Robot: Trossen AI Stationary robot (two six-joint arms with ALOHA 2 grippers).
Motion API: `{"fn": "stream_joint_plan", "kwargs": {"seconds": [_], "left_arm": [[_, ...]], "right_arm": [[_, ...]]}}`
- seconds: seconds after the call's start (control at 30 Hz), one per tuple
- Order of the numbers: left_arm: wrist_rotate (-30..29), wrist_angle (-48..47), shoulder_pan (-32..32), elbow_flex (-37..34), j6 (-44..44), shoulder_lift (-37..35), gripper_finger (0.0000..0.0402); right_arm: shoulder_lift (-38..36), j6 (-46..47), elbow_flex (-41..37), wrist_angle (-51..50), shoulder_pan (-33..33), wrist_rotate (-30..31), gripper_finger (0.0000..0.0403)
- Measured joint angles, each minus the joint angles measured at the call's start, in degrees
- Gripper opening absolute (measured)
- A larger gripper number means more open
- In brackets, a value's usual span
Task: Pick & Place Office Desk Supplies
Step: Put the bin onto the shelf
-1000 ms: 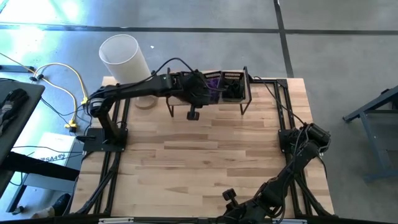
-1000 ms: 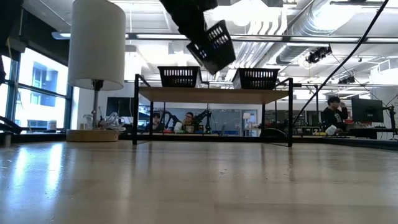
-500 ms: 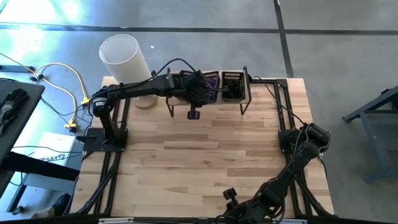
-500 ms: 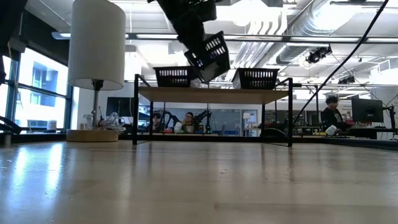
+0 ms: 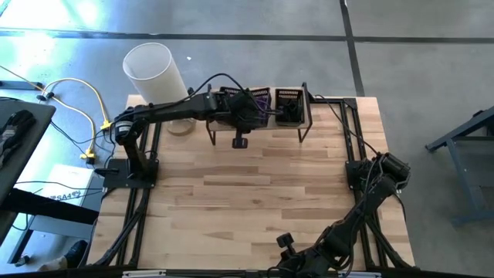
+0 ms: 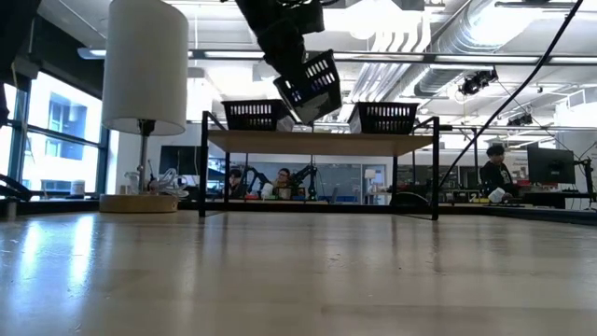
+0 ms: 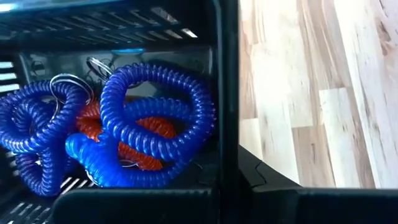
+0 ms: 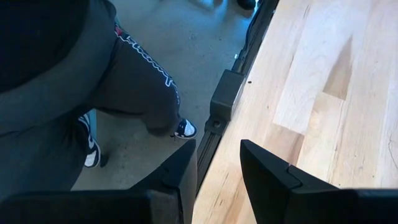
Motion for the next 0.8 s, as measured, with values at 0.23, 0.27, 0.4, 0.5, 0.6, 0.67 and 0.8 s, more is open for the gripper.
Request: {"fn": "stream_joint_plan", "kwargs": {"seconds": [0.23, 0.27, 0.4, 0.5, 0.6, 0.67, 0.8], "left_arm": [[-0.31, 0.77, 0.04, -0.04, -0.42, 0.05, 0.0001], [-0.35, 0.79, 0.04, -0.09, -0.40, 0.41, 0.0001], [-0.45, 0.26, 0.04, -0.37, -0.61, 1.18, 0.0001], [-0.75, 0.47, 0.04, -0.32, 0.09, 1.71, 0.0001], [-1.67, 1.12, -0.49, -0.26, 0.61, 2.84, 0.0009], [-2.17, 0.25, -0.67, -0.35, 1.71, 3.66, 0.0023], [-3.27, 1.45, -1.14, -0.35, 2.12, 4.57, 0.0061]], "right_arm": [[0.00, 0.26, 0.00, 0.14, -0.02, 0.02, 0.0110], [0.00, 0.26, 0.00, 0.14, -0.02, 0.02, 0.0110], [0.00, 0.26, 0.00, 0.14, -0.02, 0.02, 0.0110], [0.00, 0.26, 0.00, 0.11, -0.04, 0.02, 0.0110], [0.00, 0.26, 0.01, 0.11, -0.04, 0.02, 0.0110], [0.00, 0.26, 0.02, 0.07, -0.04, 0.09, 0.0110], [0.00, 0.26, 0.00, 0.03, -0.04, 0.95, 0.0110]]}}
